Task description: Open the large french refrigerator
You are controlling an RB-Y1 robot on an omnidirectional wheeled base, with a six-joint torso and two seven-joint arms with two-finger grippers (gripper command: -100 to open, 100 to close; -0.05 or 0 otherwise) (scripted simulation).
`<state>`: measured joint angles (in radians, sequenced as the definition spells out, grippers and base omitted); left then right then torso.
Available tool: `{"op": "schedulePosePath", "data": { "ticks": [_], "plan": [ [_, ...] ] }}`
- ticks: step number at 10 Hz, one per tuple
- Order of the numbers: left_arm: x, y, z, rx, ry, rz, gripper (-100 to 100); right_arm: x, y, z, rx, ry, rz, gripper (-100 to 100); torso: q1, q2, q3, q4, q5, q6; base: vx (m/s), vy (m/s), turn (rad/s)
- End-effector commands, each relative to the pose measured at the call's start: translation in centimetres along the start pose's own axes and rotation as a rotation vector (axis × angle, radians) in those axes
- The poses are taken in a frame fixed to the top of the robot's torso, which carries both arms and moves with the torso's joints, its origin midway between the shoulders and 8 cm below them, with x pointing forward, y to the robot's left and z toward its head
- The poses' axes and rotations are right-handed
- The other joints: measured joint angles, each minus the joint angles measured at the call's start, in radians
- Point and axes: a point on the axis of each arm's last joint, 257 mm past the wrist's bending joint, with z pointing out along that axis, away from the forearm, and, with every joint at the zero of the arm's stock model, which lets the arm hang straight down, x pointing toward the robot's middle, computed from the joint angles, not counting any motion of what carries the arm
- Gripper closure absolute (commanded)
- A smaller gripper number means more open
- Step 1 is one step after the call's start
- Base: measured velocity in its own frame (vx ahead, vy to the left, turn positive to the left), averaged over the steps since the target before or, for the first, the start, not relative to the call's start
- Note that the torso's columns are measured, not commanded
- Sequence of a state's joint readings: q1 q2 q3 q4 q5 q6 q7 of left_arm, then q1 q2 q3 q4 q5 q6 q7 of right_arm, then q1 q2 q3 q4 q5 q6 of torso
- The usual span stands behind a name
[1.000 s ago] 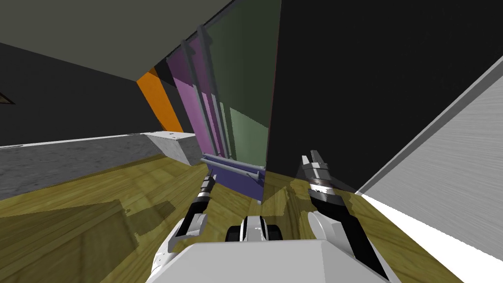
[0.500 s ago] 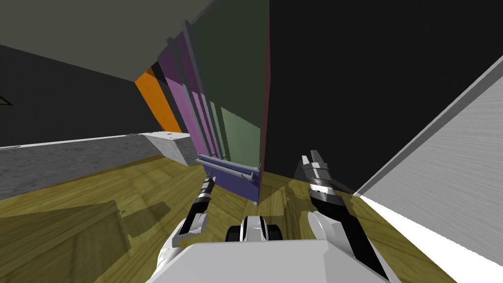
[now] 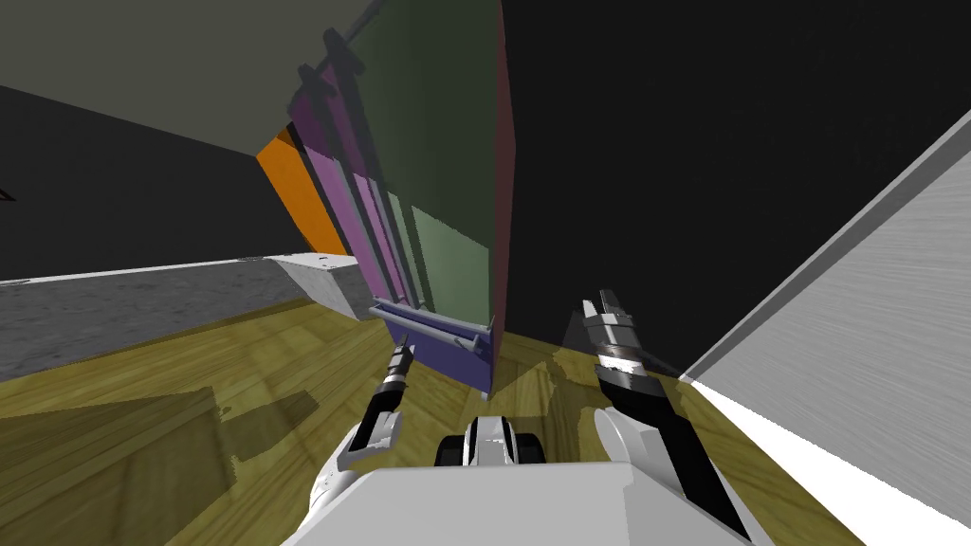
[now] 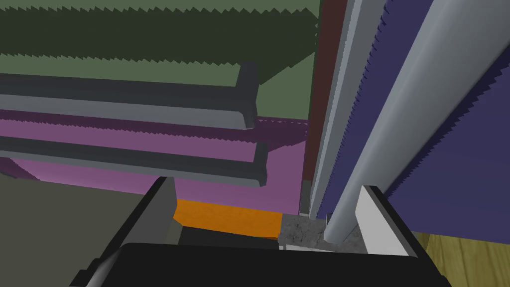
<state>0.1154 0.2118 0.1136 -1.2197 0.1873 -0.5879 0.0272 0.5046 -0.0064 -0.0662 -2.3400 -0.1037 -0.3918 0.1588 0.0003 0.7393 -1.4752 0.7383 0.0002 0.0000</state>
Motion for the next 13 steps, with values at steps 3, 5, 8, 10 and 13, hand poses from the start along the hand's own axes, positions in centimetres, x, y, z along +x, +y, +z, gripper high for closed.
{"op": "schedulePosePath", "data": {
  "ticks": [3,5,8,10,13],
  "plan": [
    [-0.6,3.3,0.0,-0.051,-0.052,-0.031,-100,0.0,0.0,0.0,0.0,0.0,0.0,0,0.001,-0.001,-0.001,0.0,0.0,0.0,0.021,-0.143,0.006],
    [-0.7,4.6,-0.3,-0.076,-0.067,-0.041,-100,0.0,0.0,0.0,0.0,0.0,0.0,0,0.0,-0.002,-0.001,-0.001,0.0,0.0,0.037,-0.136,0.007],
    [-0.6,6.0,-0.7,-0.101,-0.082,-0.052,-100,0.0,0.0,0.0,0.0,0.0,0.0,0,0.0,0.0,0.0,0.0,0.0,0.0,0.012,-0.101,0.004],
    [-0.2,7.6,-1.0,-0.13,-0.106,-0.079,-100,0.0,0.0,0.0,0.0,0.0,0.0,0,-0.001,-0.003,-0.002,-0.001,0.0,0.0,0.045,-0.131,0.006],
    [0.7,9.7,-1.9,-0.172,-0.127,-0.11,-100,0.0,0.0,0.0,0.0,0.0,0.0,0,0.0,0.0,0.0,0.0,0.0,0.0,0.013,-0.124,0.005]
  ]
}}
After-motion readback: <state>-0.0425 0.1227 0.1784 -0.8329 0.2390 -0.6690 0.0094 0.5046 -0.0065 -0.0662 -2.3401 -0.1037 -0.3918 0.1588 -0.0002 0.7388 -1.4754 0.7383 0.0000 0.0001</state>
